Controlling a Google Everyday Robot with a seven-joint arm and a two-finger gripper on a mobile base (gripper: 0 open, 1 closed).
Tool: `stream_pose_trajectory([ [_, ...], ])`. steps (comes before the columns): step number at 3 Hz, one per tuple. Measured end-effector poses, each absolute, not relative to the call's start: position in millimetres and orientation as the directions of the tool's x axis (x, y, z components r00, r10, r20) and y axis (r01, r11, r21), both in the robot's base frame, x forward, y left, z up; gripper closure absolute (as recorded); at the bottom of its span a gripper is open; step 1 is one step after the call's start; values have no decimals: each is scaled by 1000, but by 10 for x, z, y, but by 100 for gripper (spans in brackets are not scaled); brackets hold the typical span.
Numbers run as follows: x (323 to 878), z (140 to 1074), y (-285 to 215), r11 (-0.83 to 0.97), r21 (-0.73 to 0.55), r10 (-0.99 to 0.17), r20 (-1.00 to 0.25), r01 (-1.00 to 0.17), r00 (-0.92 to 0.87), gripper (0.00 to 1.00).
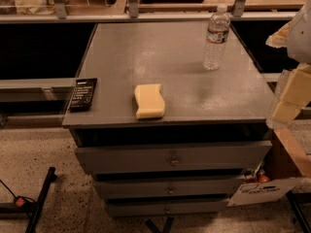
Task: Move water bottle near sponge
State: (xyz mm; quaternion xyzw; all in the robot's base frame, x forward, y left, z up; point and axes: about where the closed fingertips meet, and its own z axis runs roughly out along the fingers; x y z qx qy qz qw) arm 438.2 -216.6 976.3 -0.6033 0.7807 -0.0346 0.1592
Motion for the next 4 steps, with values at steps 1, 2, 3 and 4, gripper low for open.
stream_pose_trajectory([
  [1,4382,9764,-2166,270,-246,-953,-207,-931,-221,0],
  [2,4539,9811,-2237,314,-282,-940,-223,-907,-257,0],
  [3,4953,9922,-2500,411,-351,-897,-322,-841,-304,0],
  [4,5605,10014,-2656,506,-429,-837,-452,-748,-307,0],
])
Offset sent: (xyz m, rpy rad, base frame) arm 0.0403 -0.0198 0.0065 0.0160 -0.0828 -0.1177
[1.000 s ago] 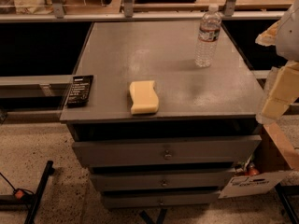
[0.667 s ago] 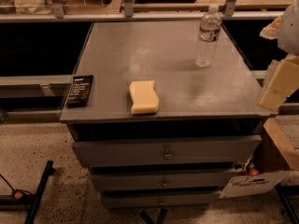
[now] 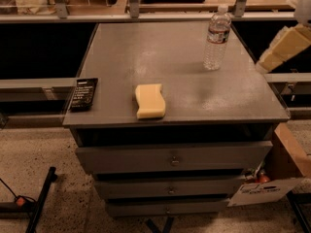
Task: Move water bottle near sponge
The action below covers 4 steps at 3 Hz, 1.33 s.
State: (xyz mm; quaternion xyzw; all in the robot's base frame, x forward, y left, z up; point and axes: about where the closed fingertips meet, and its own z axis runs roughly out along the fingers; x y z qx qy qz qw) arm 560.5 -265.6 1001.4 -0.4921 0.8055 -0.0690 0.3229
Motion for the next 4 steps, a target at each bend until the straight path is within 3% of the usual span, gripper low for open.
stream_pose_trajectory([
  [1,6230,10013,-2656,571,-456,-781,-559,-683,-280,0],
  [3,6287,9986,-2665,584,-438,-762,-586,-683,-276,0],
  [4,6479,9792,-2575,633,-338,-674,-684,-696,-280,0],
])
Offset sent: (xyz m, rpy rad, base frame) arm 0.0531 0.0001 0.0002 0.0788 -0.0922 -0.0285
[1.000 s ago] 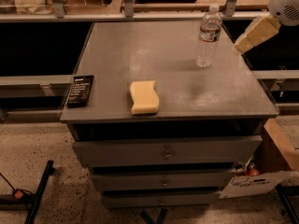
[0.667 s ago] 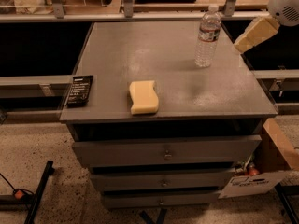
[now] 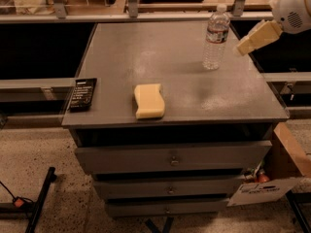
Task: Move water bottle near sponge
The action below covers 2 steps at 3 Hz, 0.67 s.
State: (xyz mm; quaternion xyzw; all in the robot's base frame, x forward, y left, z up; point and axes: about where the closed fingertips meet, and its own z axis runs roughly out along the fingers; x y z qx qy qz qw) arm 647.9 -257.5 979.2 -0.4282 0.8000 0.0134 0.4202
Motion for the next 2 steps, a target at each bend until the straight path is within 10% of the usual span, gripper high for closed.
stream_pose_trajectory([
  [2,7021,9330,-2153,706,-142,-456,-841,-694,-292,0],
])
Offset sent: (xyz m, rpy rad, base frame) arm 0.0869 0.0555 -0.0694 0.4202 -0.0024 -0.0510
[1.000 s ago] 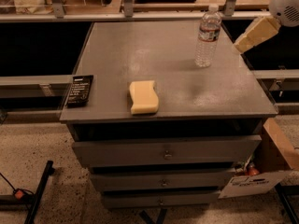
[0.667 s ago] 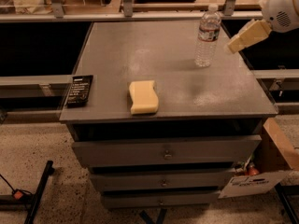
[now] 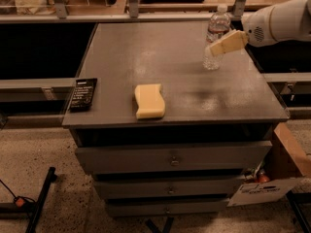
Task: Move water bottle near sponge
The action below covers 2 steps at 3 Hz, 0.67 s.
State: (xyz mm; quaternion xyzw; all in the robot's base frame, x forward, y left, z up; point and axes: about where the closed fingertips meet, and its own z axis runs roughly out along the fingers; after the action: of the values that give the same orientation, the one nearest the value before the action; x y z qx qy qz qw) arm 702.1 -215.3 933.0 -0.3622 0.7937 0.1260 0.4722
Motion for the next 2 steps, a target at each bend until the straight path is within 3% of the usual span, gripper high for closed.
stream_pose_trajectory([
  [1,7269,9186,-1941,728,-84,-362,-890,-680,-277,18],
  [2,7440,9155,-1701,733,-58,-295,-925,-678,-240,42],
])
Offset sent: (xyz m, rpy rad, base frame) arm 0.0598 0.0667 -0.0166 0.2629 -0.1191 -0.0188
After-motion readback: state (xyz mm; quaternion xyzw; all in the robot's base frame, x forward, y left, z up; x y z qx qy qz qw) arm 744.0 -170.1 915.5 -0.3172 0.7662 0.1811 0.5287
